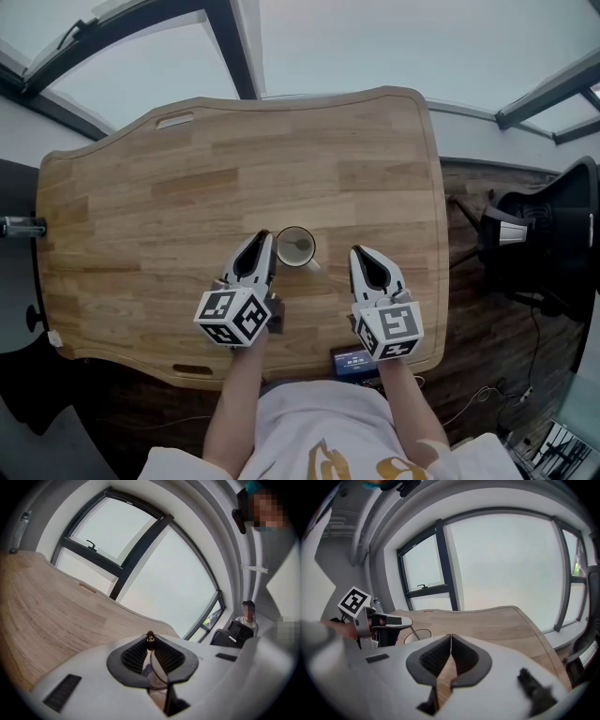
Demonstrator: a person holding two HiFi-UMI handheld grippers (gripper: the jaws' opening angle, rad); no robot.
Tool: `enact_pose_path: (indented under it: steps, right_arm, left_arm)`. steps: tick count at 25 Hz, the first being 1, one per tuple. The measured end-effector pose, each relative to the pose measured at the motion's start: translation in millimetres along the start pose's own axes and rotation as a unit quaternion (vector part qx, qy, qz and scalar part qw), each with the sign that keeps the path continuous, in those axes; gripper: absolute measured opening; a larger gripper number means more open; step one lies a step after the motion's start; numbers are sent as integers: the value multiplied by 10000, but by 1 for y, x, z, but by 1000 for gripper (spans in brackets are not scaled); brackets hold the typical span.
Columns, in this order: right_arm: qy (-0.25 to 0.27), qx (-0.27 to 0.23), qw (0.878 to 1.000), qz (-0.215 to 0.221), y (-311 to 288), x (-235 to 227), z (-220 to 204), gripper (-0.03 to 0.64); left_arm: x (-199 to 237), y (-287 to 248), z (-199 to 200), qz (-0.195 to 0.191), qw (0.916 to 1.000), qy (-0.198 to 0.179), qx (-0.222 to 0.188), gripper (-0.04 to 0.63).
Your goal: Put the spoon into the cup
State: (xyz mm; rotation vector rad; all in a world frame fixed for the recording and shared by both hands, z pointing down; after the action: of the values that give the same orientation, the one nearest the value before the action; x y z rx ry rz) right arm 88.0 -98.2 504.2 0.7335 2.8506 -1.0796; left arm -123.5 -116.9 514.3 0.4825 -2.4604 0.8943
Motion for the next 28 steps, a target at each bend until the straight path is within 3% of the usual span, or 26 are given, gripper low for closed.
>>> enact_pose_path:
  steps: [20, 28]
  right_arm:
    - [-32, 37, 10000, -8, -5, -3, -1, 32]
    - [-2, 37, 10000, -16, -5, -4, 0, 32]
  left_arm:
    - [-6, -8, -4, 98, 9989, -413, 176, 52]
    - [-5, -9, -4, 43, 9990, -411, 188, 52]
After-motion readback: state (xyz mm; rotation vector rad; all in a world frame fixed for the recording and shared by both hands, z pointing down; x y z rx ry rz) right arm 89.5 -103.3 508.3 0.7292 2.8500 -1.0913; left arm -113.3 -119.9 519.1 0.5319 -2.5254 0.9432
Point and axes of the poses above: the fingertips, and each gripper's own axes: y backward along the fingers, x to its left, z out of its top, the point moved 6 cm from there along y, backward along the fingers, and after that the axes turned 9 degrees about x, right-handed, at the moved point
